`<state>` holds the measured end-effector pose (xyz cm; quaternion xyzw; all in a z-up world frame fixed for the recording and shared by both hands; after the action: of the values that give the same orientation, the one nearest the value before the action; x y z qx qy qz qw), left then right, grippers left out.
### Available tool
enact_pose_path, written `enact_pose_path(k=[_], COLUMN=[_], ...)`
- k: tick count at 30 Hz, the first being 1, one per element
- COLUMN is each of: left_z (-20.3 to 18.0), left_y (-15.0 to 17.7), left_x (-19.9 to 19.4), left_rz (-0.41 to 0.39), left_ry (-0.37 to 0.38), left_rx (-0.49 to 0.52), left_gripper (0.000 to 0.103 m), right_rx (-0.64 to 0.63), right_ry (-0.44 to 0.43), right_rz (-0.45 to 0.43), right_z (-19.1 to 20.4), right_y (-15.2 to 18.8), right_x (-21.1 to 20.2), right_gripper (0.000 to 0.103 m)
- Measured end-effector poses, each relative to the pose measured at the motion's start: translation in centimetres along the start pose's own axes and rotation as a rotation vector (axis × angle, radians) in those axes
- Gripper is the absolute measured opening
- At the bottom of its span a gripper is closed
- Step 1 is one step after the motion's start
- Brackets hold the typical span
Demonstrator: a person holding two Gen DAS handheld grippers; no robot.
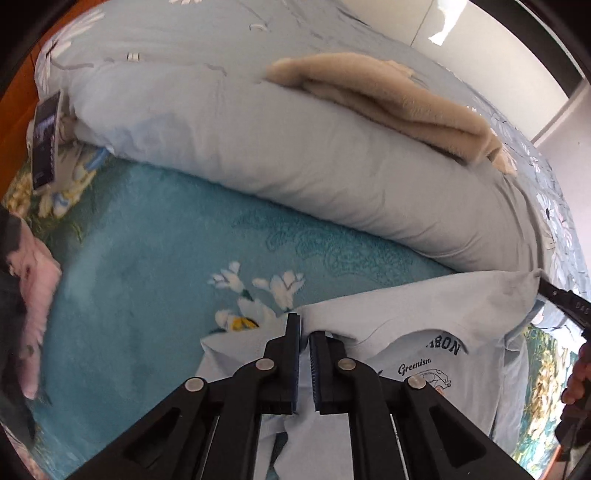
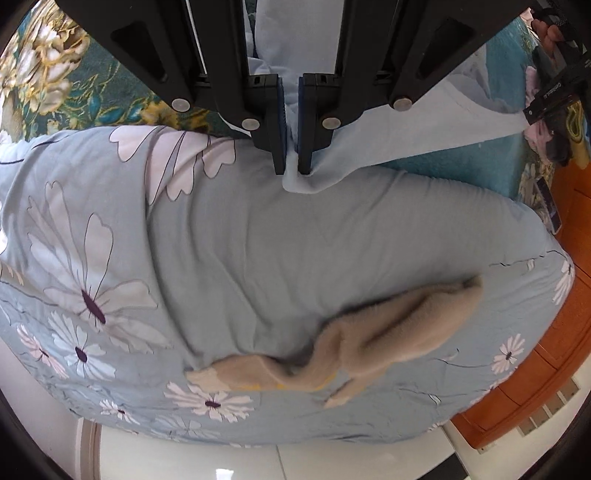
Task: Fold clothes
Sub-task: 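Raise the shirt with both tools and shake it out, then lay the shirt on the blanket and open the left tool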
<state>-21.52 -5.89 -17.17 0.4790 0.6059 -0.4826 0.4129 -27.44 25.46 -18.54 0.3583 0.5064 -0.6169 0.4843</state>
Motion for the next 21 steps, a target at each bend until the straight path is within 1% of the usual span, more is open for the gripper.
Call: enact_pose_path(k=[1,2,3,5,9,11,12,14,17,18,19,21], left_z=[0.3,0.6,0.8,1.0,2.6,3.9,4.7,6.5,9.6,10.5,11.4,12.5], left_y=[0.3,0.6,0.8,1.1,1.9,2.5,2.9,4.1,6.7,7.6,8.5,9.7], left_x=[0.2,0.4,0.3,-0.7,-3.4,-4.6,-4.9,-5.4,-5.3,-5.0,-4.7,-4.3], left_rz=[0.008,0.016,0.018,0.000,-0.027,-0.021,-0.013,0.006,0.059,0.079,0.099,0.110], left_ry=[0.006,0.011,0.023,0.032,0.031,0.007,-0.010,-0.063,-0.126,-0.135,-0.141,-0.143], left_rx=[-0.012,-0.025,-0.027,-0.014,0.005,0.025,0.037,0.079,0.107,0.099,0.086,0.059], left_gripper=[0.025,0.038,0.046,0.051,0.056,0.058,0.058,0.058,0.058,0.058,0.058,0.058], right_rx=[0.011,0.018,0.024,0.014,-0.021,-0.053,-0.072,-0.109,-0.138,-0.133,-0.116,-0.069], right_ry=[0.003,0.005,0.008,0.018,0.031,0.019,0.015,0.006,-0.004,0.000,-0.001,-0.005], right_rz=[0.017,0.028,0.038,0.046,0.040,0.029,0.011,-0.027,-0.063,-0.057,-0.031,0.026], right_z=[-0.2,-0.4,-0.6,-0.7,-0.8,-0.4,-0.4,-0.6,-2.2,-3.1,-4.3,-6.7], right_y=[0.3,0.6,0.8,0.9,0.7,0.5,0.6,1.0,2.4,3.4,4.7,7.5], right_x=[0.8,1.2,1.7,2.0,1.7,0.7,-0.1,-1.9,-4.1,-4.4,-4.2,-3.6], right_gripper=[0.005,0.005,0.005,0.005,0.006,0.009,0.016,0.036,0.039,0.039,0.039,0.039])
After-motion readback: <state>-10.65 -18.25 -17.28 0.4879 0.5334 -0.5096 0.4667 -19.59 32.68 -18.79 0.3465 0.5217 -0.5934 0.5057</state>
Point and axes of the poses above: each gripper's, at about its wrist camera, not at the fingertips, and x roughly the way its jaws point, z to its left, y to its underside, the point moved 7 cm from there along x, roughly the way its jaws point, and after that the axes turned 6 degrees about z, right-handed, at the moved point
